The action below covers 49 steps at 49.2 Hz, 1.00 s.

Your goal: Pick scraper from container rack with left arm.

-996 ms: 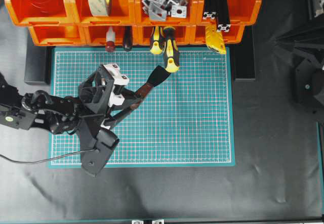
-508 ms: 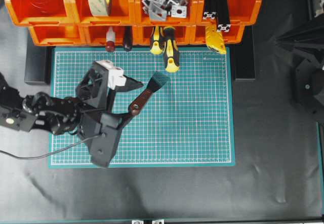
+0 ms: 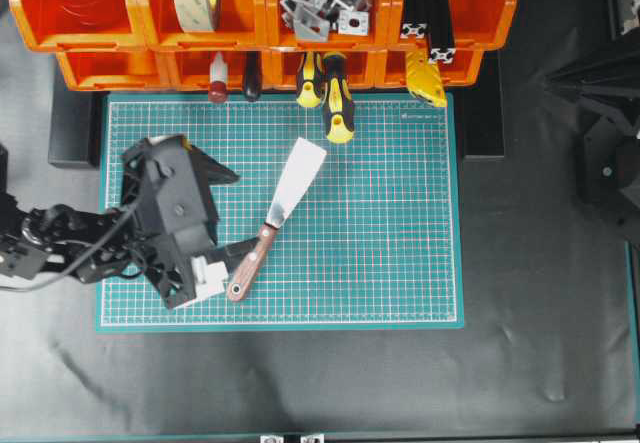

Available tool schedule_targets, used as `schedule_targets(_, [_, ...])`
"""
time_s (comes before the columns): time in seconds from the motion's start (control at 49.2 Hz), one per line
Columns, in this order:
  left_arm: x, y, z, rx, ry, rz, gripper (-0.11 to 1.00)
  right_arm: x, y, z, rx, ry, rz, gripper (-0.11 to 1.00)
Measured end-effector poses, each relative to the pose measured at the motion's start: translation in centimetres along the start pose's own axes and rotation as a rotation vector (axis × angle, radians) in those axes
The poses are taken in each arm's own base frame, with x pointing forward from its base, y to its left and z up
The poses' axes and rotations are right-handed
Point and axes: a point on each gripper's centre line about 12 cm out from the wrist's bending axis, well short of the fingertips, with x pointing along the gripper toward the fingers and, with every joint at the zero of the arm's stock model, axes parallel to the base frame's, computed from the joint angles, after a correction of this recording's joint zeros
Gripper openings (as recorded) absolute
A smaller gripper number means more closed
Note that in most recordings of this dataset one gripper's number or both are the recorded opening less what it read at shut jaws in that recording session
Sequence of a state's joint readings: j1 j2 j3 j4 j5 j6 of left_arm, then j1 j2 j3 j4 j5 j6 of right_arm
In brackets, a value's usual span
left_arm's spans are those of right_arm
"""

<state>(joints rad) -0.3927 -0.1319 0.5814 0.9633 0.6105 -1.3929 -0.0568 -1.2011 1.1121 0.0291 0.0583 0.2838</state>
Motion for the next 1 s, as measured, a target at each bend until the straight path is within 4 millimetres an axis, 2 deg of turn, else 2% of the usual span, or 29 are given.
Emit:
schedule_targets(0.142, [-0.8,0.7,-0.6,-0.064,-0.002,-0.015,0.9,0.0,0.0,0.0,0.003,0.001,0.002,0.01])
schedule_targets(0.244, [-2.4,1.1,-0.7,-0.084,-0.024,-0.053,0.9,0.0,0.0,0.0,0.003,0.001,0.002,0.01])
schedule_targets(0.386, [-6.5,1.9,-0.9,-0.097,-0.085,-0.15,0.9,-0.2,0.0,0.0,0.001,0.004,0.001,0.01])
schedule_targets(0.488, [-10.2,3.0,-1.5,-0.098,-0.153,-0.257,0.9,-0.4,0.0,0.0,-0.002,0.002,0.002,0.01])
schedule_targets(0.569, [-13.0,4.4,-1.9,-0.075,-0.223,-0.321,0.9,-0.6,0.0,0.0,-0.002,0.005,0.001,0.01])
schedule_targets(0.691, [-17.0,7.2,-1.2,-0.022,-0.368,-0.365,0.88,-0.6,0.0,0.0,-0.003,0.007,0.0,0.01])
schedule_targets(0.853, [-20.1,9.8,-0.6,0.077,-0.505,-0.338,0.86,-0.6,0.1,0.0,-0.004,0.006,0.002,0.01])
schedule_targets(0.996, [-21.4,11.1,-0.3,0.075,-0.563,-0.322,0.86,-0.7,0.1,0.0,-0.004,0.003,0.003,0.01])
